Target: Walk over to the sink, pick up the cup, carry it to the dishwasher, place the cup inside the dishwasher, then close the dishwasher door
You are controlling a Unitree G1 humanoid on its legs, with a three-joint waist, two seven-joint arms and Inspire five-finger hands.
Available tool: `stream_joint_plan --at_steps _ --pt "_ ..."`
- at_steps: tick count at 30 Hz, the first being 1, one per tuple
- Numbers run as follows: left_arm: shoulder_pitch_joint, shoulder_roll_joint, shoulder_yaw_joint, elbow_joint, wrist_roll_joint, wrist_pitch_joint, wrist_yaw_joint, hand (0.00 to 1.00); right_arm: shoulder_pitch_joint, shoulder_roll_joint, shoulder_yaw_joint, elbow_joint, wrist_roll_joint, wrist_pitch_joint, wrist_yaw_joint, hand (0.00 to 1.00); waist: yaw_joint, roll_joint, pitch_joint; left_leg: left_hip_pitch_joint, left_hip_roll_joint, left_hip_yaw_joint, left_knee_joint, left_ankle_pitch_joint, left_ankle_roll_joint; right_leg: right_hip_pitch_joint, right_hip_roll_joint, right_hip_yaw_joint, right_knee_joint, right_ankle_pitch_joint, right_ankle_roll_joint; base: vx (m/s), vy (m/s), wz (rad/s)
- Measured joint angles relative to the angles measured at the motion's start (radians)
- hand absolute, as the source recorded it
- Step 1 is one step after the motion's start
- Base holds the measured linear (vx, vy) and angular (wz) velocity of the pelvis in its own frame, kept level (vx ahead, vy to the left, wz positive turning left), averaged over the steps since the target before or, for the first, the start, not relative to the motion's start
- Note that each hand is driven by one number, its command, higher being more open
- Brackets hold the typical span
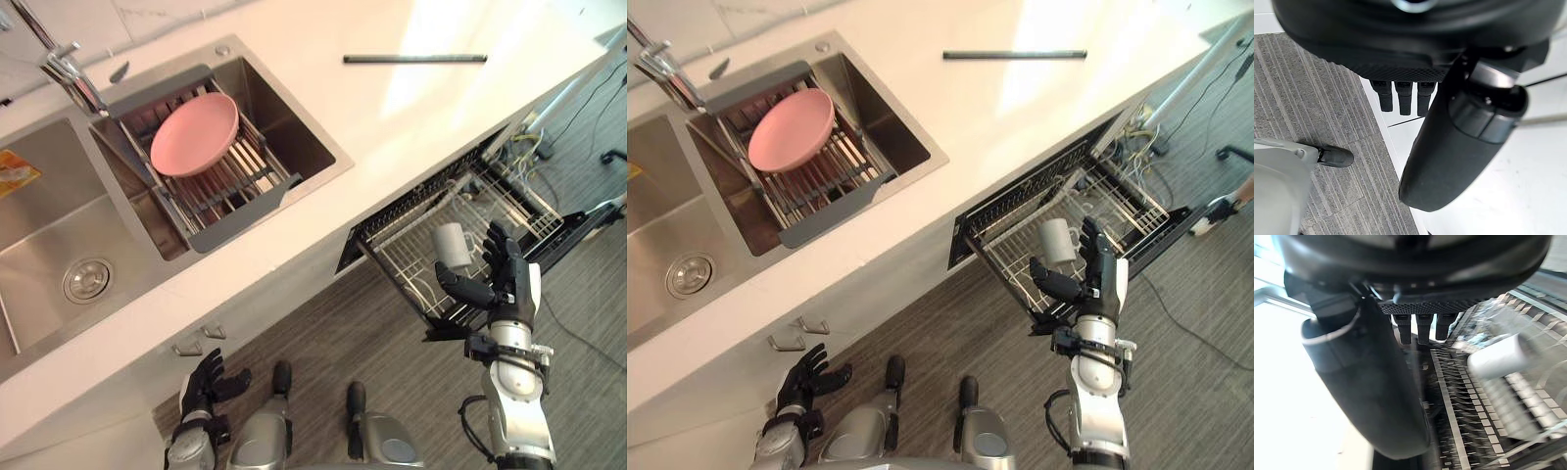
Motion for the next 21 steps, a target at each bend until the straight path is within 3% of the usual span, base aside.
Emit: stream_joint_plan --at_steps 4,6,8,10,11,13,15,18,20,21 --pt "0.017 -0.007 0.058 0.000 -0.001 0.006 0.000 0.90 0.032 0.017 0.003 -0.112 0.032 -0.019 0.024 0.90 0.000 0.002 -0.005 -0.014 -0.009 -0.036 0.063 -0.029 -0.006 0.039 -0.004 -0.040 0.000 -0.012 -0.002 0.00 -0.014 0.29" --pt "0.012 -0.008 0.098 -0.008 -0.001 0.005 0.001 0.90 0.039 0.021 0.003 -0.194 0.044 -0.035 0.034 0.90 -0.002 0.007 -0.012 -0.086 -0.002 -0.011 0.169 -0.087 0.007 0.057 -0.008 -0.112 0.000 -0.019 -0.008 -0.03 -0.009 0.82" --pt "0.004 -0.008 0.114 -0.009 -0.002 0.005 0.002 0.90 0.035 0.019 0.001 -0.233 0.047 -0.050 0.032 0.90 -0.004 0.012 -0.016 -0.127 0.044 0.118 0.241 -0.130 0.012 0.077 -0.009 -0.176 -0.005 -0.025 -0.012 -0.01 -0.014 1.05" --pt "0.004 -0.009 0.120 -0.010 -0.002 0.001 0.009 0.90 -0.006 0.001 0.001 -0.248 0.046 -0.069 0.028 0.90 0.000 0.027 -0.025 -0.162 0.156 0.384 0.347 -0.164 0.022 0.106 -0.005 -0.254 -0.020 -0.033 -0.008 0.02 0.014 1.09" --pt "0.005 -0.009 0.120 -0.010 -0.002 0.001 0.012 0.90 -0.018 -0.004 0.002 -0.247 0.046 -0.069 0.027 0.90 0.002 0.029 -0.026 -0.165 0.176 0.428 0.361 -0.163 0.024 0.110 -0.006 -0.267 -0.018 -0.038 -0.004 0.04 0.061 0.73" --pt "0.018 -0.011 0.131 -0.009 -0.002 0.001 0.020 0.90 -0.057 -0.019 0.005 -0.234 0.036 -0.069 0.030 0.90 0.029 0.032 -0.028 -0.168 0.170 0.431 0.381 -0.165 0.033 0.119 -0.021 -0.282 -0.010 -0.051 0.011 0.06 0.089 0.34" --pt "0.041 -0.011 0.153 -0.004 -0.001 0.001 0.023 0.90 -0.093 -0.028 0.008 -0.218 0.012 -0.069 0.030 0.90 0.035 0.032 -0.028 -0.168 0.153 0.421 0.407 -0.201 0.036 0.115 -0.043 -0.290 0.033 -0.080 0.022 0.06 0.094 0.16" --pt "0.081 -0.012 0.173 0.009 0.000 0.001 0.031 0.90 -0.134 -0.055 0.023 -0.168 -0.015 -0.069 0.028 0.90 0.032 0.022 -0.034 -0.159 0.111 0.417 0.469 -0.270 0.051 0.077 -0.127 -0.280 0.202 -0.190 0.019 0.05 0.139 0.08" --pt "0.087 -0.012 0.173 0.038 0.000 0.002 0.042 0.90 -0.165 -0.090 0.063 -0.119 -0.034 -0.066 0.030 0.90 0.021 0.018 -0.038 -0.154 0.086 0.408 0.486 -0.292 0.067 0.017 -0.168 -0.218 0.370 -0.207 0.012 0.11 0.122 0.13" --pt "0.084 -0.006 0.167 0.038 0.000 0.003 0.043 0.90 -0.169 -0.104 0.077 -0.099 -0.057 -0.064 0.034 0.90 0.005 0.013 -0.039 -0.149 0.071 0.384 0.487 -0.291 0.082 -0.029 -0.172 -0.137 0.475 -0.198 -0.012 0.11 0.092 0.44"
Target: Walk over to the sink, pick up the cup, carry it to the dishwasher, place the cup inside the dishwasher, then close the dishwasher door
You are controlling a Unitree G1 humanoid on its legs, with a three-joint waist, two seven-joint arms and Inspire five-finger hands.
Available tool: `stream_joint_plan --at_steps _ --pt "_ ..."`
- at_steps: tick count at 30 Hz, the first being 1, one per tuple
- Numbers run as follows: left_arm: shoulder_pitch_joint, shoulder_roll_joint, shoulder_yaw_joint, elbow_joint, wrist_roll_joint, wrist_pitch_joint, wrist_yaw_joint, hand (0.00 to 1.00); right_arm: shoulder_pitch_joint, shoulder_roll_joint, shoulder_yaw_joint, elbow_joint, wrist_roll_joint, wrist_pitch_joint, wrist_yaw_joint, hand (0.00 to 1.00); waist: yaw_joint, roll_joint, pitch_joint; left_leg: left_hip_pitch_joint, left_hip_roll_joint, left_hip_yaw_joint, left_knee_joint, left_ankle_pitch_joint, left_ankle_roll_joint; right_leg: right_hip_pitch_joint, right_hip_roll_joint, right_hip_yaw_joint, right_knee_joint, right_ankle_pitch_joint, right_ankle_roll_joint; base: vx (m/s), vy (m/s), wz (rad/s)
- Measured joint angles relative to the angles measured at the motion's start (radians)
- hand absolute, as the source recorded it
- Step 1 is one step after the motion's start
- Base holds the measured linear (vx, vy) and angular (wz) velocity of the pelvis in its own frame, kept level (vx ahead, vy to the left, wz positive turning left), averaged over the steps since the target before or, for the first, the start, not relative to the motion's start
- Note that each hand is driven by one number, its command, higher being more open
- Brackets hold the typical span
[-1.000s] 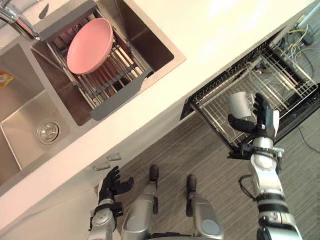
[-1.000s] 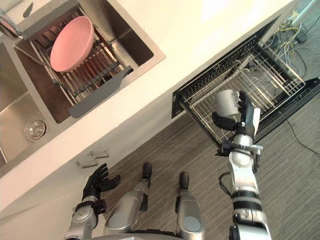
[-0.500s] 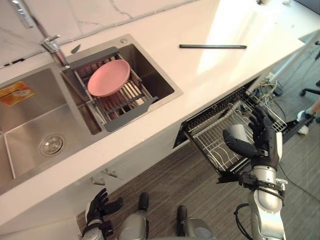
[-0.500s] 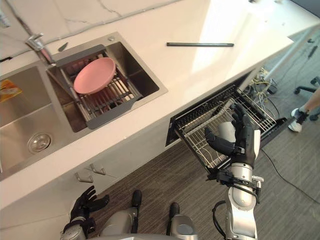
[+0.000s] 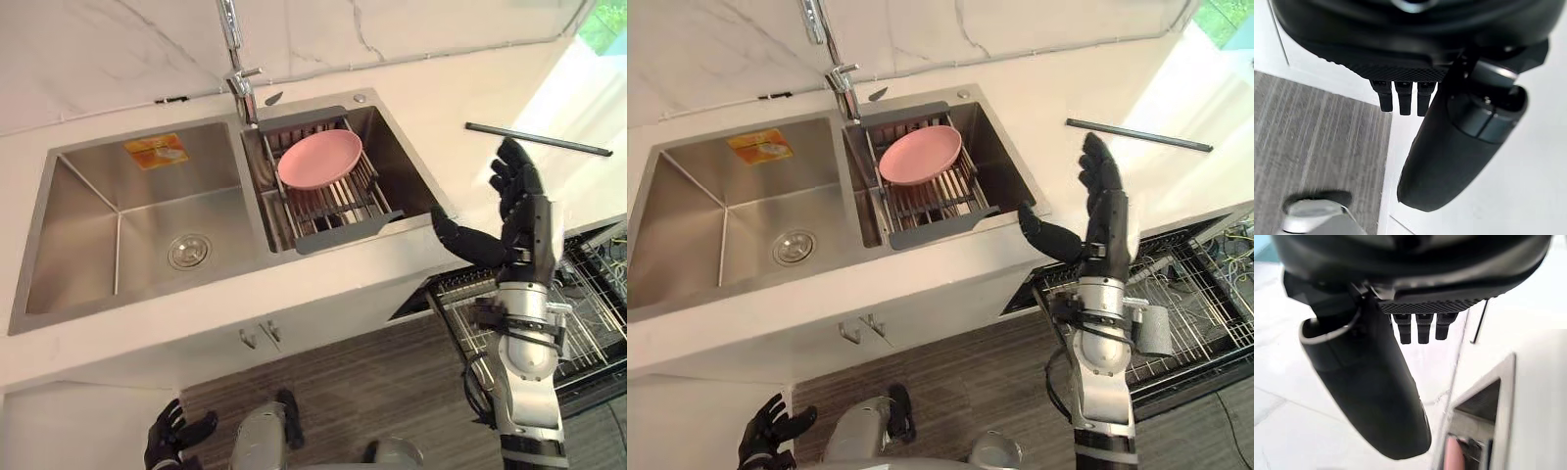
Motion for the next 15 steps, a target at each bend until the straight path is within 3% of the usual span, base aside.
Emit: stream_joint_plan --at_steps 1,2,4,5,6,9,15 --pt "-0.001 0.002 -0.005 -0.001 0.000 0.000 0.000 0.90 0.001 -0.007 0.007 0.011 -0.011 0.002 0.003 0.90 -0.008 0.000 -0.001 0.008 -0.005 -0.022 -0.003 0.000 0.001 -0.015 0.011 0.052 0.034 -0.017 -0.018 0.12 0.017 0.77" --pt "-0.008 0.009 -0.023 -0.002 0.001 -0.002 0.000 0.90 0.009 -0.011 0.009 0.017 -0.040 0.006 0.012 0.90 -0.024 -0.001 -0.004 0.022 -0.011 -0.057 -0.011 0.004 -0.006 -0.025 0.054 0.154 0.030 -0.044 -0.022 0.12 -0.072 0.86" --pt "-0.032 0.010 -0.038 -0.002 0.002 -0.006 0.000 0.90 0.010 -0.039 0.025 0.012 -0.076 0.006 0.015 0.90 -0.031 -0.006 -0.008 0.029 -0.015 -0.103 -0.019 0.014 -0.024 -0.080 0.131 0.305 -0.007 -0.058 -0.016 0.12 -0.127 0.77" --pt "-0.038 0.011 -0.040 -0.003 0.002 -0.008 -0.001 0.90 0.010 -0.054 0.030 0.010 -0.081 0.005 0.019 0.90 -0.030 -0.012 -0.011 0.029 -0.021 -0.115 -0.017 0.017 -0.029 -0.095 0.143 0.335 -0.040 -0.050 -0.011 0.10 -0.148 0.76" --pt "-0.047 0.010 -0.045 0.002 0.004 -0.013 -0.001 0.90 0.014 -0.090 0.037 0.010 -0.102 0.004 0.026 0.90 -0.040 -0.026 -0.022 0.020 -0.041 -0.154 0.014 0.008 -0.042 -0.094 0.145 0.365 -0.106 -0.008 0.054 0.10 -0.144 0.73" --pt "-0.031 0.002 -0.058 -0.003 0.018 -0.016 -0.001 0.90 0.021 -0.135 0.048 0.010 -0.114 0.006 0.038 0.90 -0.027 0.006 -0.044 0.018 0.005 -0.188 0.009 0.000 -0.070 -0.047 0.190 0.332 -0.202 0.024 0.029 0.17 -0.143 0.22" --pt "-0.006 -0.003 -0.055 -0.003 0.020 -0.016 -0.001 0.90 0.051 -0.180 0.049 0.010 -0.116 0.006 0.076 0.90 -0.026 0.006 -0.051 0.067 0.029 -0.199 -0.055 0.009 -0.085 0.065 0.216 0.318 -0.373 0.091 0.013 0.13 -0.045 0.01"
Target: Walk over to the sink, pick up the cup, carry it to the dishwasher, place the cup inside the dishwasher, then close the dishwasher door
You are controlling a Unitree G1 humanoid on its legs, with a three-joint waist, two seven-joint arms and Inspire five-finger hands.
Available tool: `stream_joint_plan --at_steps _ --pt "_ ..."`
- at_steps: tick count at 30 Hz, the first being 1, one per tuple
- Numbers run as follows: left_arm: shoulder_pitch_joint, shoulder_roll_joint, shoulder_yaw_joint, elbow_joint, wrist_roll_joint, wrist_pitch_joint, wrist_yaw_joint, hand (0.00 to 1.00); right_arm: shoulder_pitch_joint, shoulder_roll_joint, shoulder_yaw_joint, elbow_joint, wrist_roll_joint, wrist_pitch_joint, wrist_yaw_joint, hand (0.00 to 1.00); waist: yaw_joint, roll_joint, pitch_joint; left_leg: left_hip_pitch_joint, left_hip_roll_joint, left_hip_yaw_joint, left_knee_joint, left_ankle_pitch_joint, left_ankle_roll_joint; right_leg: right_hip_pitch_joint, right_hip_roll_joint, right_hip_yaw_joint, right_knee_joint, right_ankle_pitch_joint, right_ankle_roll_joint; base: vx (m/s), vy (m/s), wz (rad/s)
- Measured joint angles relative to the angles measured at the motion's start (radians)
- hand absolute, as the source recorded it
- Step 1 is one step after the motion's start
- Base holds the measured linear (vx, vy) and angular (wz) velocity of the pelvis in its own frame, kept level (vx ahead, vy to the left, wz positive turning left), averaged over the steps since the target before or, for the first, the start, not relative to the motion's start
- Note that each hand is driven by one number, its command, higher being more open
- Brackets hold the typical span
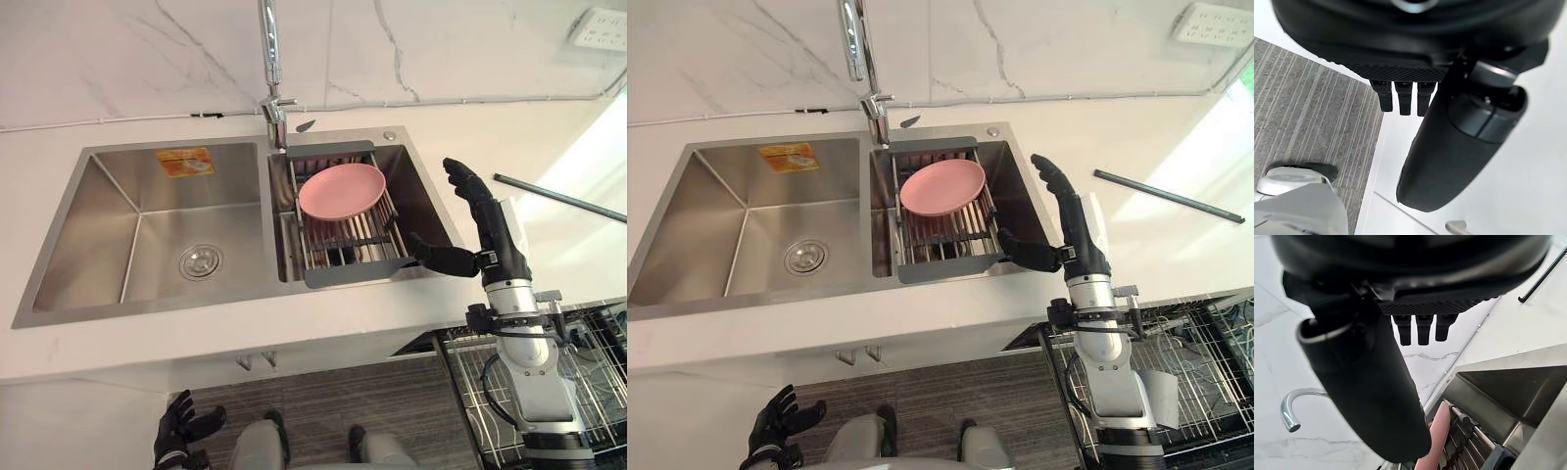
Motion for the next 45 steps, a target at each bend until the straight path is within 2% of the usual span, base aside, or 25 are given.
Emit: stream_joint_plan --at_steps 1,2,10,15,20,34,45 --pt "0.000 0.000 0.000 0.000 0.000 0.000 0.000 0.90 0.008 -0.007 0.000 0.000 -0.005 0.000 0.005 0.90 0.000 0.000 -0.004 0.004 -0.002 -0.004 -0.005 0.000 0.000 0.014 -0.002 -0.005 -0.020 0.005 0.000 0.09 -0.016 0.11" --pt "0.011 0.001 -0.021 0.035 0.017 0.000 -0.002 0.90 0.011 -0.022 0.044 0.031 -0.058 -0.001 0.022 0.90 -0.002 -0.020 -0.042 0.052 -0.039 -0.041 -0.169 0.104 -0.003 0.053 -0.017 -0.037 -0.127 0.069 -0.006 0.04 -0.007 0.06" --pt "0.009 0.001 -0.026 0.035 0.017 0.000 -0.002 0.90 0.011 -0.009 0.044 0.032 -0.078 -0.001 0.013 0.90 -0.001 -0.020 -0.042 0.064 -0.046 -0.044 -0.195 0.118 -0.003 0.054 -0.027 -0.047 -0.128 0.069 -0.005 0.00 0.000 0.02" --pt "-0.001 -0.001 -0.079 0.034 0.017 0.002 -0.002 0.90 0.007 0.025 0.044 0.045 -0.140 0.018 -0.031 0.90 0.002 -0.019 -0.042 0.103 -0.067 -0.053 -0.294 0.173 0.003 0.054 -0.042 -0.065 -0.128 0.068 -0.002 0.00 -0.007 0.09" --pt "-0.008 0.001 -0.123 0.034 0.017 0.009 -0.002 0.90 -0.015 0.018 0.043 0.047 -0.228 0.033 -0.080 0.90 0.016 -0.024 -0.040 0.148 -0.075 -0.056 -0.395 0.227 0.004 0.052 -0.046 -0.073 -0.123 0.063 0.004 -0.01 -0.004 0.02" --pt "-0.007 0.007 -0.139 0.036 0.016 0.009 0.000 0.90 -0.086 -0.062 0.055 0.194 -0.314 0.047 -0.098 0.90 0.023 -0.024 -0.039 0.141 -0.099 -0.090 -0.438 0.258 0.014 0.040 -0.062 -0.108 -0.118 0.053 0.021 -0.01 0.001 0.08" --pt "-0.012 0.009 -0.143 0.034 0.008 0.009 0.000 0.90 -0.196 -0.067 0.078 0.293 -0.420 0.093 -0.133 0.90 0.029 -0.022 -0.002 0.122 -0.110 -0.109 -0.437 0.261 0.018 0.031 -0.072 -0.129 -0.116 0.048 0.027 0.00 0.001 0.06"
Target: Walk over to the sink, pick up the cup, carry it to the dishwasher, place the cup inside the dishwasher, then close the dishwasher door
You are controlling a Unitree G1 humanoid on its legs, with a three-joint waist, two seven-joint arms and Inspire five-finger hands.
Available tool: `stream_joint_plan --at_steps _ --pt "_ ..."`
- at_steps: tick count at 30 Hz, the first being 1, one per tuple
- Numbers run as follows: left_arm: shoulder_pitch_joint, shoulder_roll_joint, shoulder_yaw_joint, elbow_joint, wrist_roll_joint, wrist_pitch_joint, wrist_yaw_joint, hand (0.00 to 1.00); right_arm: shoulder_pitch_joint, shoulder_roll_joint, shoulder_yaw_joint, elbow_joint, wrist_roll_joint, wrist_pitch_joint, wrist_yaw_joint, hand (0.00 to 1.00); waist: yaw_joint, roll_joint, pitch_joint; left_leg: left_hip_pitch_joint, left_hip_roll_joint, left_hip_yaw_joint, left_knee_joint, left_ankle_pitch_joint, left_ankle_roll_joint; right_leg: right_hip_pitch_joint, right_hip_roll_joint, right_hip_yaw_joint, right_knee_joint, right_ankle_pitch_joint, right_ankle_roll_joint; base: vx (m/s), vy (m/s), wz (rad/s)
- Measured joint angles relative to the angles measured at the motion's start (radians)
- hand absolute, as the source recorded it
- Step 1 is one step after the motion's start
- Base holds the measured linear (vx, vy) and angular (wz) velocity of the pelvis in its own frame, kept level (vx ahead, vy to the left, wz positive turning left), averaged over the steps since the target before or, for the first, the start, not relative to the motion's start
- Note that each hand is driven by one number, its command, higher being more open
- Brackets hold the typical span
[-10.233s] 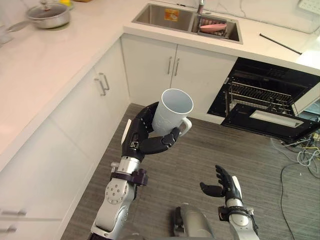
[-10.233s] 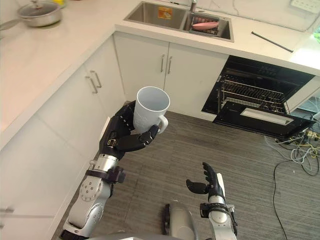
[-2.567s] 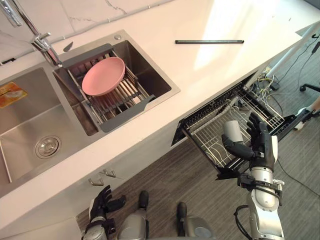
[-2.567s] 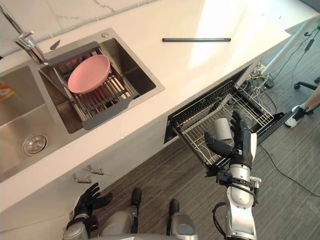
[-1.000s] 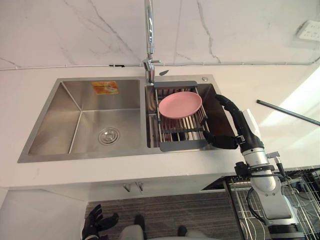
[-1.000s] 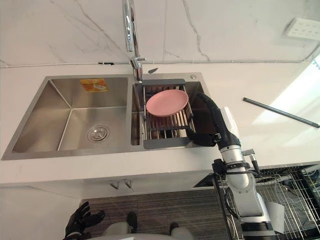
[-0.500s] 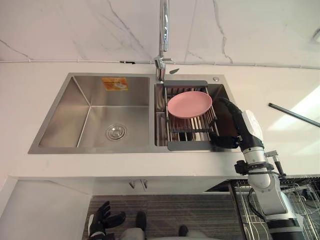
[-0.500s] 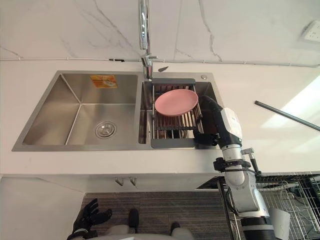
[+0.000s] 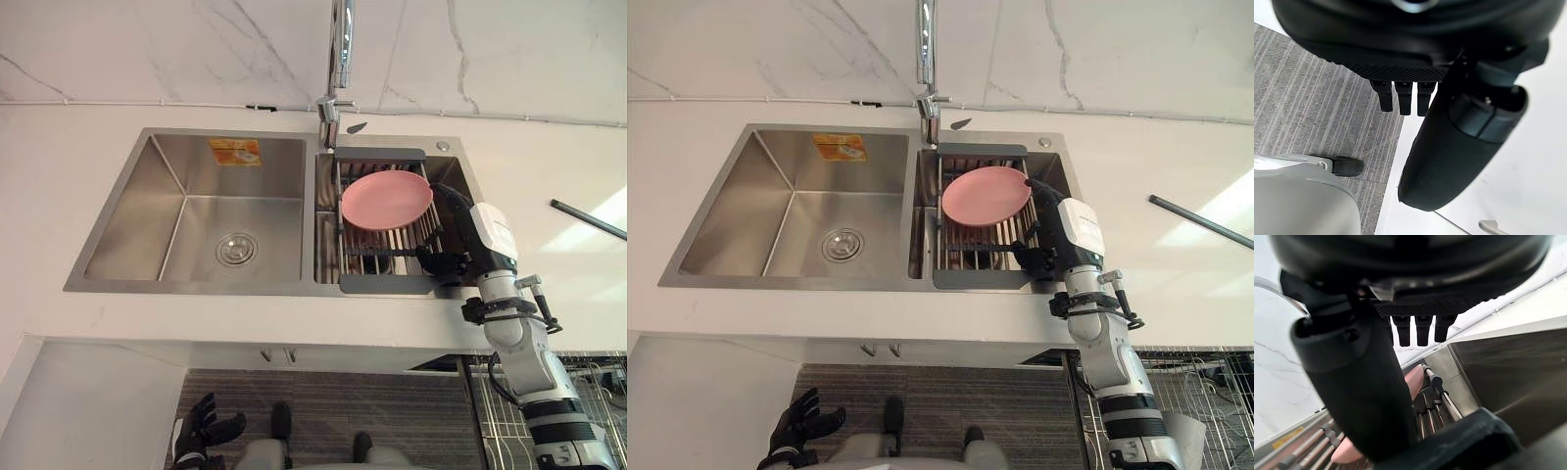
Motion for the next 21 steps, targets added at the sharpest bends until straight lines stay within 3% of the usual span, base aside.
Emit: stream_joint_plan --at_steps 9,21 --pt "-0.015 0.007 -0.017 -0.001 -0.002 -0.005 -0.001 0.90 -0.056 0.000 0.038 0.026 -0.017 0.011 -0.020 0.90 0.002 0.004 0.045 -0.011 0.000 -0.011 0.003 0.001 0.002 -0.013 -0.001 -0.013 0.028 -0.003 0.002 0.00 -0.002 0.03" --pt "-0.033 0.006 -0.017 0.000 -0.010 -0.005 0.000 0.90 -0.084 0.015 0.038 0.024 -0.092 0.030 -0.057 0.90 0.013 0.006 0.054 -0.029 0.004 -0.030 -0.001 0.020 0.001 -0.032 -0.001 -0.034 0.045 -0.009 -0.008 -0.04 -0.004 0.05"
